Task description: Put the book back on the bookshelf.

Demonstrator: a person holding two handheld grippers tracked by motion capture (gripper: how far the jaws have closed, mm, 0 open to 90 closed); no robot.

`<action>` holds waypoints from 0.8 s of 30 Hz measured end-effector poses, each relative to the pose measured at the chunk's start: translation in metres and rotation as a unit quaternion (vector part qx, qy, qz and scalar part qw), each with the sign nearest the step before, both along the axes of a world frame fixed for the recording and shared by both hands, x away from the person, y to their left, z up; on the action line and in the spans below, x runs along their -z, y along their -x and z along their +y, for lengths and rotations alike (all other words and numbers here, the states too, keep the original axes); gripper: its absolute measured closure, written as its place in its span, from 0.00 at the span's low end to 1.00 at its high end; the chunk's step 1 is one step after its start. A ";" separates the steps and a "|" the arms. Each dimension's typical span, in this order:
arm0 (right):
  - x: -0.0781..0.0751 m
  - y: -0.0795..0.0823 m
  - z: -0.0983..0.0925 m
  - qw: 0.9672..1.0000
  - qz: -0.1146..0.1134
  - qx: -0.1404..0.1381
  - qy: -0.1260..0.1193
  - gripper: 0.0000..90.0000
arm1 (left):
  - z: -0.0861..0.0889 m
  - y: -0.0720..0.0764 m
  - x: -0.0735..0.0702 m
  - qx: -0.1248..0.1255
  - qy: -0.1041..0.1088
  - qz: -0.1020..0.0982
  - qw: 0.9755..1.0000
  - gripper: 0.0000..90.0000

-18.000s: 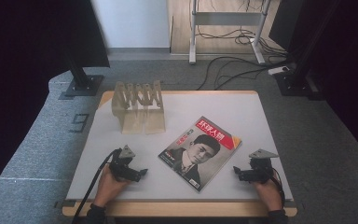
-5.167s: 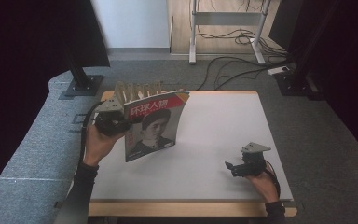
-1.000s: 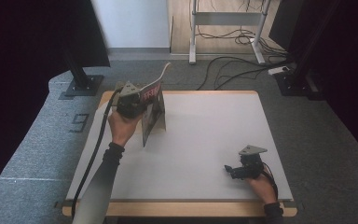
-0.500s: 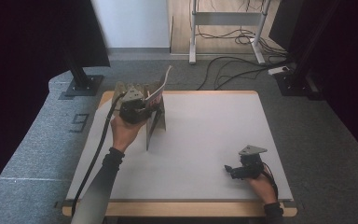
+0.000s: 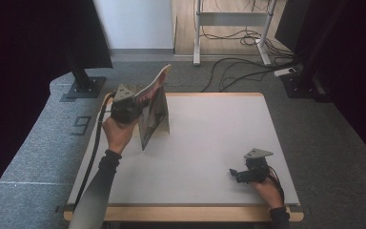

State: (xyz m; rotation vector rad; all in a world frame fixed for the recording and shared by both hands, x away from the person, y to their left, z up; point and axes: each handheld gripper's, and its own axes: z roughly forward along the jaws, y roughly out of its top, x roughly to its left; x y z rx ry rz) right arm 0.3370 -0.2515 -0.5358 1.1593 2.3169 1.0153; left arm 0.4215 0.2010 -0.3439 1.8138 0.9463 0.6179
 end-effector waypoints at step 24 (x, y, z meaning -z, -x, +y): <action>0.000 0.000 0.000 1.000 0.000 0.000 -0.001 0.06 | -0.024 -0.001 0.013 0.041 0.028 -0.015 0.999 0.91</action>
